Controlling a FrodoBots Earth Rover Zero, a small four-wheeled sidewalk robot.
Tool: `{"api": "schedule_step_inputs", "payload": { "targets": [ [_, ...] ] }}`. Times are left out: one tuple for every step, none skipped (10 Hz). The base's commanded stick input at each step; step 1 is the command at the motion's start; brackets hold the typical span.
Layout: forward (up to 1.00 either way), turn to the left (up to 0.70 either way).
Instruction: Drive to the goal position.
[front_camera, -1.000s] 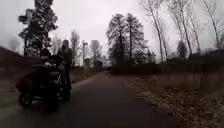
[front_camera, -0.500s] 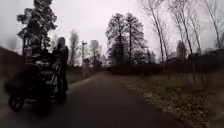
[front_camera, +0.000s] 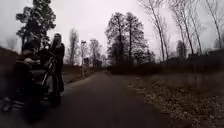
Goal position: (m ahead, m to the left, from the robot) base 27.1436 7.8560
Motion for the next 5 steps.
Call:
{"api": "schedule_step_inputs", "payload": {
  "targets": [
    [0.45, 0.0],
    [0.45, 0.16],
    [0.45, 0.26],
    [0.45, 0.24],
    [0.45, 0.21]
  ]
}}
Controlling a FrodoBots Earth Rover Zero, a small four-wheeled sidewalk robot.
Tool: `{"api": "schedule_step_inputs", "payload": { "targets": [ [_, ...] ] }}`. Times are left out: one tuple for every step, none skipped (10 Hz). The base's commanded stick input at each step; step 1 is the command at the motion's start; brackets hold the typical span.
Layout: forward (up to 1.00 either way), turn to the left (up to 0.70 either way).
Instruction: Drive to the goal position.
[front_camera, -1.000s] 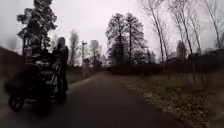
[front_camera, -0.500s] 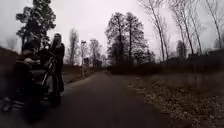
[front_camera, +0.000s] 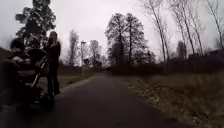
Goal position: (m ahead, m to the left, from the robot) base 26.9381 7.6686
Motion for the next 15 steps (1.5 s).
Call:
{"api": "schedule_step_inputs", "payload": {
  "targets": [
    [0.45, 0.0],
    [0.45, 0.0],
    [0.45, 0.0],
    [0.45, 0.0],
    [0.45, 0.0],
    [0.45, 0.0],
    [0.45, 0.0],
    [0.45, 0.0],
    [0.45, 0.03],
    [0.45, 0.27],
    [0.45, 0.27],
    [0.45, 0.09],
    [0.45, 0.0],
    [0.45, 0.0],
    [0.45, 0.0]
  ]
}}
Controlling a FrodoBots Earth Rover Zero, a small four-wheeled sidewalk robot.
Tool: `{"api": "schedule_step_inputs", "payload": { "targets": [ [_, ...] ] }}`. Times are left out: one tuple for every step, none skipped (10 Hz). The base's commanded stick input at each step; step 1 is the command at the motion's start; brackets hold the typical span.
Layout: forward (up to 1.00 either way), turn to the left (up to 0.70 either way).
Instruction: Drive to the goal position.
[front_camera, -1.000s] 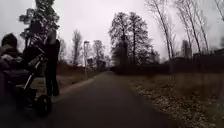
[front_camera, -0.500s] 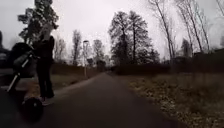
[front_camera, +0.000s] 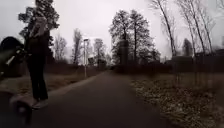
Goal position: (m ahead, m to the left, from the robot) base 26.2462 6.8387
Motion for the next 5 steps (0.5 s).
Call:
{"api": "schedule_step_inputs", "payload": {
  "targets": [
    [0.45, 0.0],
    [0.45, 0.0],
    [0.45, 0.0],
    [0.45, 0.0],
    [0.45, 0.0]
  ]
}}
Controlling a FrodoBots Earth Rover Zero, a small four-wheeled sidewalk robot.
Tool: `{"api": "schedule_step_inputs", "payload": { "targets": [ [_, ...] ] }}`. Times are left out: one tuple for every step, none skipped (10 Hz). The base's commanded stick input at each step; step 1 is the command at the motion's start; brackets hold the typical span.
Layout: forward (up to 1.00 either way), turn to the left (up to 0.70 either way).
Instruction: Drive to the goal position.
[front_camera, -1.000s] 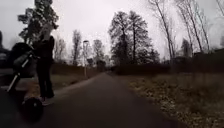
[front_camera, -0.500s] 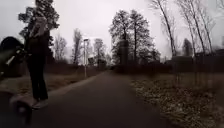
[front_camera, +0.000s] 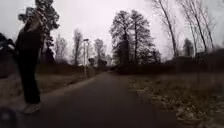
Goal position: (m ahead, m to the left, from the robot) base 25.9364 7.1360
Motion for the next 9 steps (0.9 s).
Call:
{"api": "schedule_step_inputs", "payload": {
  "targets": [
    [0.45, 0.0],
    [0.45, 0.0],
    [0.45, 0.0],
    [0.45, 0.0],
    [0.45, 0.0],
    [0.45, 0.0],
    [0.45, 0.0],
    [0.45, 0.0],
    [0.45, 0.0]
  ]
}}
